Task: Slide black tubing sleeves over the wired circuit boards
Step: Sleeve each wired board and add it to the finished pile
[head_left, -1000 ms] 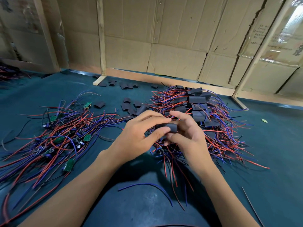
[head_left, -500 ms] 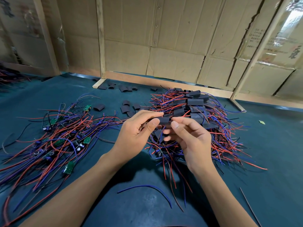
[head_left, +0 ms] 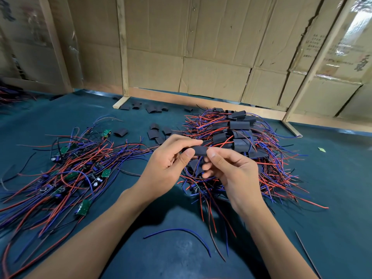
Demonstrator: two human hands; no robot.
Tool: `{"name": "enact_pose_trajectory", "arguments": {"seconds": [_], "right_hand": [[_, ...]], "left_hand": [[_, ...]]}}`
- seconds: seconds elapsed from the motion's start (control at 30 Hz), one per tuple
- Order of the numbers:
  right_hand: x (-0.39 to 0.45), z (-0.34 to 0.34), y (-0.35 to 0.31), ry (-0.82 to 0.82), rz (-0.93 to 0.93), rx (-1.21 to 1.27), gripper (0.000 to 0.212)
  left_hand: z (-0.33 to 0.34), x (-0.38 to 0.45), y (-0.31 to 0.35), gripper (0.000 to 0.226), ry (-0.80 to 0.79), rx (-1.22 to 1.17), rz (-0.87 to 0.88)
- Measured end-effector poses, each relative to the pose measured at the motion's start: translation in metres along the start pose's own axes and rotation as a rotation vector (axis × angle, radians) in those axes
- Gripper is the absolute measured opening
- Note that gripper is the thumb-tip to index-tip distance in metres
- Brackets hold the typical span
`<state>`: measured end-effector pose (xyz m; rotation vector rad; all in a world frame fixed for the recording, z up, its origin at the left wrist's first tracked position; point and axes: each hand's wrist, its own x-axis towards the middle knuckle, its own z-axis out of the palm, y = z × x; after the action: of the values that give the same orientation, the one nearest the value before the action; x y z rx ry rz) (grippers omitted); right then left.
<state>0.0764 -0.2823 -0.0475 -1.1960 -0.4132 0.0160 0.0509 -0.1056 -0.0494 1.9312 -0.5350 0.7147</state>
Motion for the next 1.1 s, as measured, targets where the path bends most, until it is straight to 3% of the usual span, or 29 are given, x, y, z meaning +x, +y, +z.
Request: {"name": "enact_pose_trajectory", "arguments": {"seconds": [0.37, 0.5, 0.67, 0.87, 1.0, 1.1], "right_hand": [[0.003, -0.006, -0.012, 0.151, -0.059, 0.110, 0.007], [0.006, -0.011, -0.016, 0.187, -0.071, 0.161, 0.023], [0.006, -0.009, -0.017, 0.169, -0.076, 0.202, 0.026], [0.007, -0.008, -0.020, 0.112, -0.031, 0.319, 0.005], [0.007, -0.007, -0.016, 0.083, 0.037, 0.315, 0.037], [0.006, -0.003, -0.011, 0.100, 0.077, 0.280, 0.067]], "left_hand": [[-0.002, 0.001, -0.016, 0.030, -0.041, 0.217, 0.048], [-0.005, 0.002, -0.023, 0.033, -0.119, 0.267, 0.079], [-0.010, -0.001, -0.028, 0.037, -0.190, 0.257, -0.042], [-0.010, -0.001, -0.032, 0.051, -0.304, 0.315, -0.095], [-0.003, -0.002, -0.030, 0.048, -0.266, 0.255, -0.103], [0.002, 0.000, -0.024, 0.033, -0.173, 0.028, -0.199]]}}
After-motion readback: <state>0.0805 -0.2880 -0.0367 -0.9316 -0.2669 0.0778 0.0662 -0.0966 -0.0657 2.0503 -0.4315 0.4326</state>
